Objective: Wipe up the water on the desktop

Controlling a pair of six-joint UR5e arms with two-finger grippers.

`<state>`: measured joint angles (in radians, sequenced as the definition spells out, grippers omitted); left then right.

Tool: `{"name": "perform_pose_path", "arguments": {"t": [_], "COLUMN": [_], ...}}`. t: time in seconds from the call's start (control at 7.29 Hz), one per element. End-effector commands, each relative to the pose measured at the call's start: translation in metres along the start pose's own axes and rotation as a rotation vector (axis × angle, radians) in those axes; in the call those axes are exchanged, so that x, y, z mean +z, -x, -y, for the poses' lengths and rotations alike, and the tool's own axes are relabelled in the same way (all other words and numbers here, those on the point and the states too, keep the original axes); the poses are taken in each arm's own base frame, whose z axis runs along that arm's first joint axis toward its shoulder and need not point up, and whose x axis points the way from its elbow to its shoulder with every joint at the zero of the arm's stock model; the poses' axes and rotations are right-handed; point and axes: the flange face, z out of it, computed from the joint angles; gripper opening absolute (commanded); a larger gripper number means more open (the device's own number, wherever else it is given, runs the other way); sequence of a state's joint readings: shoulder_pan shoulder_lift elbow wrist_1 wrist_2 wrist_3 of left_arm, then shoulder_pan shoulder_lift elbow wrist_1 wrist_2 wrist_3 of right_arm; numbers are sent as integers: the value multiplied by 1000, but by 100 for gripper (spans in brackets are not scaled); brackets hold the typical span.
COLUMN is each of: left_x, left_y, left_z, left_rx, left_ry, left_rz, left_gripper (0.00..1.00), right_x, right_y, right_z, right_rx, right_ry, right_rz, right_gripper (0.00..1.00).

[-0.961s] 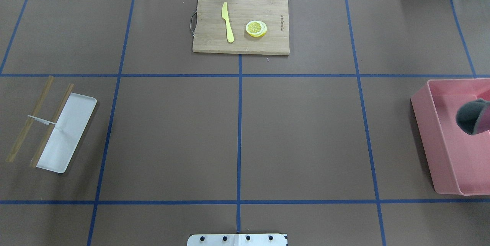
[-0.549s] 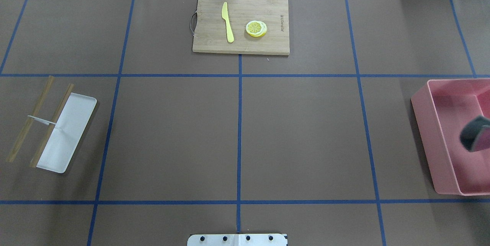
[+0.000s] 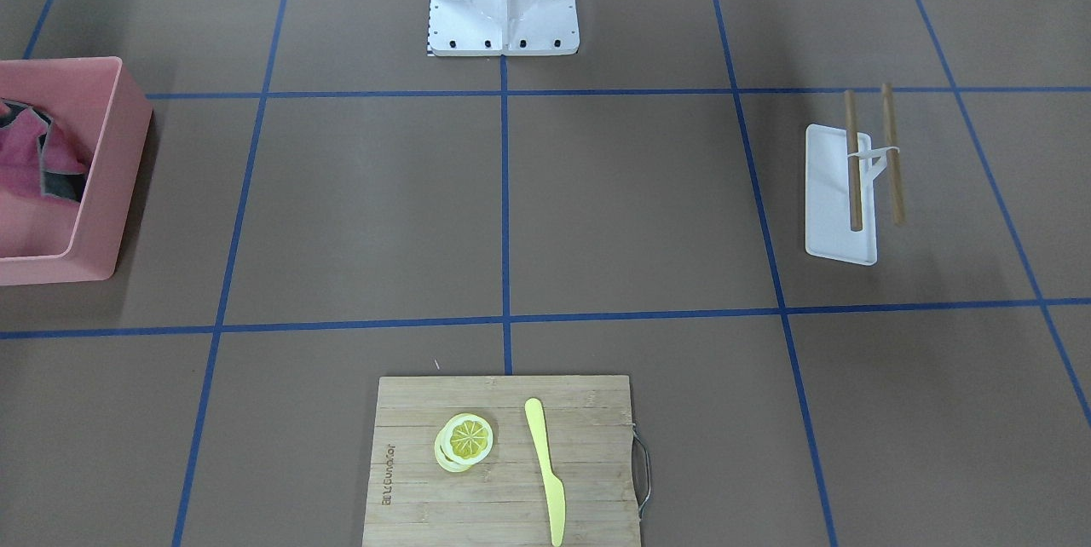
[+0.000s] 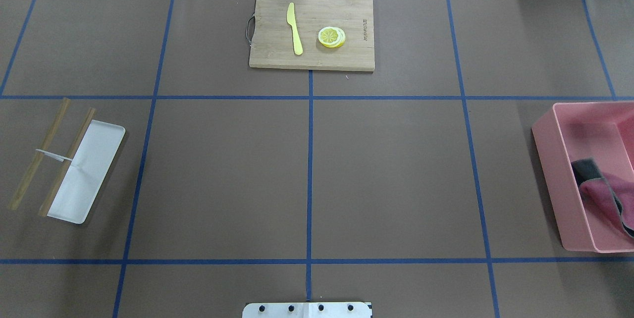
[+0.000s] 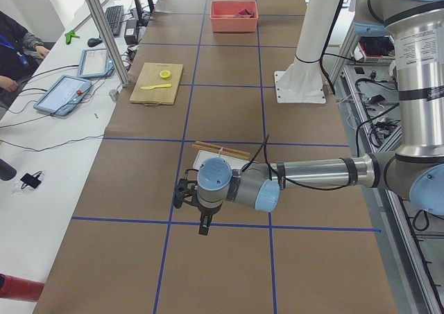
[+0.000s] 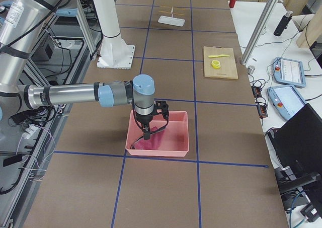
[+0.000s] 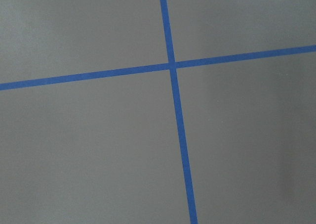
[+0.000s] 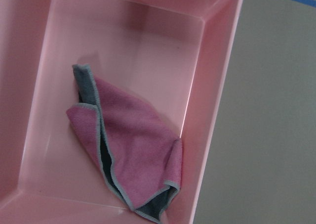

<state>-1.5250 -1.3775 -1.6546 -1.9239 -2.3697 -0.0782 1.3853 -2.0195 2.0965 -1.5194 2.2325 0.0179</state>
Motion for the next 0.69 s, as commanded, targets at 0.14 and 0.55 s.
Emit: {"name": "perform_pose_path", "arguments": {"t": [0.14,0.55], "left_x": [2,2], "left_y": [1,2], "left_z": [0,-1], "left_rx": [-1,-2], "left_ry": [3,4], "left_rz": [3,4], "left_gripper": [99,99], "right_x": [-31,-23], "right_y": [-49,-69], "right_z": [4,30], "right_rx": [136,161], "right_ry": [-114,-95], "right_rz": [-23,-24], "right_gripper": [100,100]}}
